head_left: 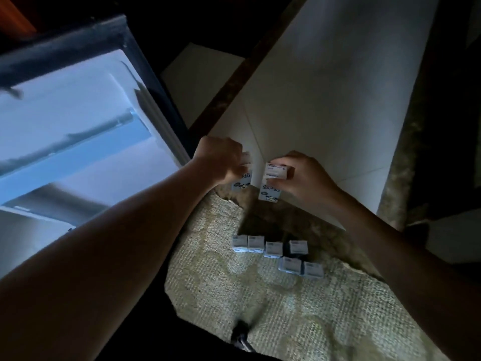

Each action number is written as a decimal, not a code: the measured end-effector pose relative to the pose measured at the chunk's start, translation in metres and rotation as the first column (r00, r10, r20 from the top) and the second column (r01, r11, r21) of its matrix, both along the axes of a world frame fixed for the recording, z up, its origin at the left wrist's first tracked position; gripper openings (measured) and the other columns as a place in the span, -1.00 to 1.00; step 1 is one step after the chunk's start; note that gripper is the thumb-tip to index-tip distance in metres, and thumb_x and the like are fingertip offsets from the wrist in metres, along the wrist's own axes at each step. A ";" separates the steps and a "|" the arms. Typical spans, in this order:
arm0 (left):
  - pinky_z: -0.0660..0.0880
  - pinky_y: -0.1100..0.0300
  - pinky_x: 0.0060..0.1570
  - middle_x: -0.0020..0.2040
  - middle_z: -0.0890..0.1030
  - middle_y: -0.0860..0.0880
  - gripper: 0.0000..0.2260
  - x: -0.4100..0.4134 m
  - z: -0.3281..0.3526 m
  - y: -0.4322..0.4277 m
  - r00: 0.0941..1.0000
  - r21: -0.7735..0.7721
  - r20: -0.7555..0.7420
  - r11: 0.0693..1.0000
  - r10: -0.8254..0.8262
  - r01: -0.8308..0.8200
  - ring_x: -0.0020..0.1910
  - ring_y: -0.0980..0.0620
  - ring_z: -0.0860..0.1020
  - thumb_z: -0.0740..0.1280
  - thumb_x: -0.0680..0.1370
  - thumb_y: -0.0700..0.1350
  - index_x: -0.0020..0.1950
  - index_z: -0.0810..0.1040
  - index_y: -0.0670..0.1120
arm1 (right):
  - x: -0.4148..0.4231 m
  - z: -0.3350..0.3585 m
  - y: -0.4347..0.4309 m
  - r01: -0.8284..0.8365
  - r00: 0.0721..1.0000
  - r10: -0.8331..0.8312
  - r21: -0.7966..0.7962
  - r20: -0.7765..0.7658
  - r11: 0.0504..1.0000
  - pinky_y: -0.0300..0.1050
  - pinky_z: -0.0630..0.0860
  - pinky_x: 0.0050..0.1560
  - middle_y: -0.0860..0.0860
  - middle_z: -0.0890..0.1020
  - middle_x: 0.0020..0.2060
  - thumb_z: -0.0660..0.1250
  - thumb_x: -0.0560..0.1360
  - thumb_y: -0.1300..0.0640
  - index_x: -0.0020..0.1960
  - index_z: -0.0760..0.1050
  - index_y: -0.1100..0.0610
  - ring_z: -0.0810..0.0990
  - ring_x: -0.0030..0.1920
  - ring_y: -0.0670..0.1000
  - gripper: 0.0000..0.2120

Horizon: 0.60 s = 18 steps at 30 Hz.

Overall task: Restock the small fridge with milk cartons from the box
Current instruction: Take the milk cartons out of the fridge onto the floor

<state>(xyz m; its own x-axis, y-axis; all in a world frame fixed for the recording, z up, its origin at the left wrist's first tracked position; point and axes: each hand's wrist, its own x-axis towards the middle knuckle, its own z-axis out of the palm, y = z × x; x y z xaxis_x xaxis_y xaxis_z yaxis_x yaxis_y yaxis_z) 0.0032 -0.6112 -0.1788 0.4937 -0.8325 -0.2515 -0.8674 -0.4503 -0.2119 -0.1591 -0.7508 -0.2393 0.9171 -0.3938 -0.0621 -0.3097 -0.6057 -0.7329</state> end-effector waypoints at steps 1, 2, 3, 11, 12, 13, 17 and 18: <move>0.36 0.08 -0.06 0.07 0.61 -0.02 -0.62 -0.001 -0.012 -0.003 1.000 0.010 -0.011 1.000 -0.006 0.006 0.08 -0.08 0.59 0.22 0.57 0.27 0.17 0.50 0.00 | -0.003 -0.009 -0.003 0.013 1.000 -0.013 0.012 -0.018 1.000 0.13 0.58 0.02 -0.09 0.55 -0.03 0.53 0.40 -0.03 0.22 0.58 -0.02 0.60 -0.01 -0.02 -0.59; 0.36 0.08 -0.06 0.08 0.60 -0.03 -0.62 -0.002 -0.025 -0.004 1.000 0.009 -0.025 1.000 -0.008 0.008 0.07 -0.09 0.59 0.24 0.57 0.24 0.20 0.49 -0.01 | -0.006 -0.017 -0.005 0.027 0.999 -0.027 0.018 -0.039 0.999 0.12 0.59 0.02 -0.10 0.54 -0.02 0.53 0.41 -0.02 0.22 0.59 -0.02 0.60 -0.01 -0.02 -0.60; 0.36 0.08 -0.08 0.09 0.59 -0.05 -0.62 -0.005 -0.037 -0.004 0.999 -0.002 -0.047 1.000 0.002 -0.002 0.06 -0.10 0.59 0.25 0.57 0.22 0.22 0.47 -0.02 | -0.009 -0.026 -0.007 0.042 0.998 -0.041 0.027 -0.052 0.999 0.12 0.59 0.02 -0.09 0.54 -0.01 0.53 0.42 -0.01 0.22 0.59 -0.02 0.60 0.00 -0.01 -0.61; 0.45 0.09 -0.02 0.12 0.62 -0.03 -0.60 -0.045 -0.131 0.006 0.979 -0.006 -0.175 0.994 0.109 -0.112 0.05 -0.08 0.61 0.38 0.49 0.19 0.28 0.53 0.07 | -0.050 -0.108 -0.004 0.140 0.974 -0.129 0.047 -0.185 0.989 0.07 0.56 0.08 0.06 0.55 0.07 0.54 0.42 0.13 0.29 0.58 0.08 0.59 0.07 0.10 -0.55; 0.46 0.07 0.02 0.10 0.64 -0.03 -0.60 -0.049 -0.138 0.004 0.977 0.010 -0.172 0.992 0.125 -0.125 0.05 -0.08 0.61 0.40 0.48 0.20 0.25 0.55 0.08 | -0.052 -0.116 -0.001 0.144 0.968 -0.132 0.042 -0.211 0.989 0.04 0.55 0.08 0.08 0.56 0.08 0.55 0.42 0.12 0.29 0.58 0.08 0.59 0.08 0.11 -0.54; 0.48 0.06 0.05 0.08 0.66 -0.04 -0.60 -0.053 -0.144 0.002 0.977 0.023 -0.166 0.991 0.133 -0.131 0.05 -0.08 0.62 0.42 0.47 0.21 0.24 0.57 0.07 | -0.053 -0.124 0.000 0.142 0.965 -0.130 0.041 -0.228 0.989 -0.01 0.53 0.07 0.09 0.56 0.09 0.55 0.41 0.12 0.29 0.58 0.08 0.59 0.08 0.12 -0.54; 0.44 0.14 -0.11 0.01 0.68 -0.04 -0.63 -0.063 -0.164 -0.002 0.981 0.011 -0.155 0.993 0.114 -0.114 -0.02 -0.07 0.65 0.43 0.47 0.16 0.20 0.62 0.02 | -0.054 -0.153 0.007 0.028 0.972 -0.016 0.048 -0.233 0.998 -0.31 0.33 -0.01 0.13 0.60 0.12 0.57 0.39 0.22 0.29 0.59 0.12 0.57 0.11 0.05 -0.51; 0.41 0.15 -0.15 -0.01 0.68 -0.03 -0.64 -0.065 -0.167 -0.003 0.980 0.006 -0.159 0.992 0.122 -0.123 -0.05 -0.06 0.66 0.43 0.47 0.15 0.18 0.62 0.01 | -0.053 -0.156 0.008 -0.002 0.976 0.017 0.070 -0.219 0.998 -0.34 0.34 0.05 0.13 0.61 0.16 0.58 0.38 0.25 0.29 0.59 0.14 0.55 0.15 0.01 -0.51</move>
